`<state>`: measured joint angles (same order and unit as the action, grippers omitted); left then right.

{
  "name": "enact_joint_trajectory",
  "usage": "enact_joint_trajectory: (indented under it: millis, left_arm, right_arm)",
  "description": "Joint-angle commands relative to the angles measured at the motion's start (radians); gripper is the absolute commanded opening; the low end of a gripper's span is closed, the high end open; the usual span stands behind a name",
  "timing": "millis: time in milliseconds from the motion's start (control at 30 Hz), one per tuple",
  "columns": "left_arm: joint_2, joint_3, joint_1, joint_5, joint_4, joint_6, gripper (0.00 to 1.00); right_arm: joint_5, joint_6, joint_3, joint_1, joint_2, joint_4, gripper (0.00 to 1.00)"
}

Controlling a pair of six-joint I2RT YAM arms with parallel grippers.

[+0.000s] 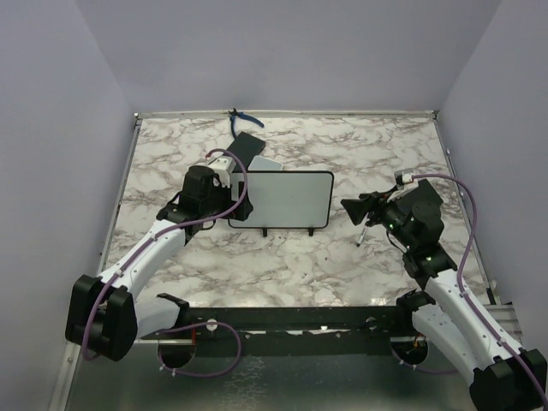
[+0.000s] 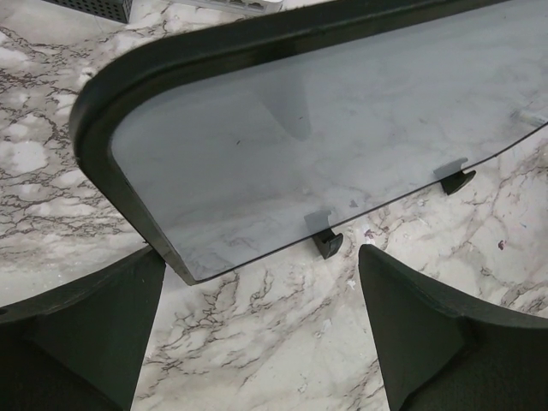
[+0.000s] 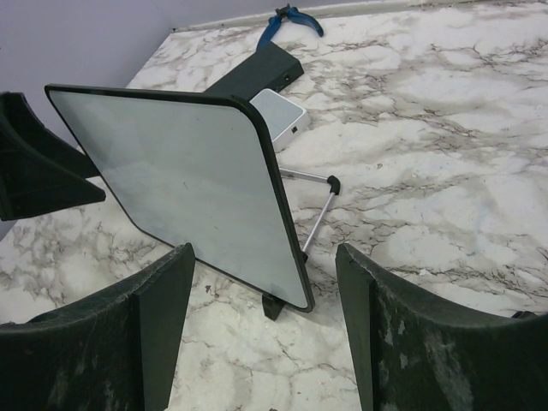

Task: Write a sentence on the whiteboard
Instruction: Move the whiteboard stand to the center of the board.

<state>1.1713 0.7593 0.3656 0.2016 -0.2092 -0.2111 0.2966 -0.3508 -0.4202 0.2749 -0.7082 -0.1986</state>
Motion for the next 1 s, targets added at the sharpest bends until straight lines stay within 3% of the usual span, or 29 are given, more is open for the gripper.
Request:
enact_joint_trajectory:
  millis: [0, 700, 833, 967]
  left_arm:
    - [0.005, 0.017, -0.004, 0.072, 0.027, 0.027, 0.94]
    - [0.033, -0.001, 0.010, 0.168, 0.070, 0.006, 0.95]
    - [-0.024, -0.013, 0.009, 0.045, 0.046, -0.022, 0.98]
    - [-0.111, -0.020, 0.007, -0.089, 0.007, -0.059, 0.99]
  right_arm:
    - [0.000, 0.001, 0.012, -0.003, 0.003, 0.011, 0.71]
    - [-0.014, -0.007, 0.011, -0.003, -0.006, 0.017, 0.71]
    - [-0.203, -0.072, -0.017, -0.003, -0.018, 0.097, 0.71]
    - [-0.467, -0.189, -0.097, -0.003, -0.069, 0.338, 0.68]
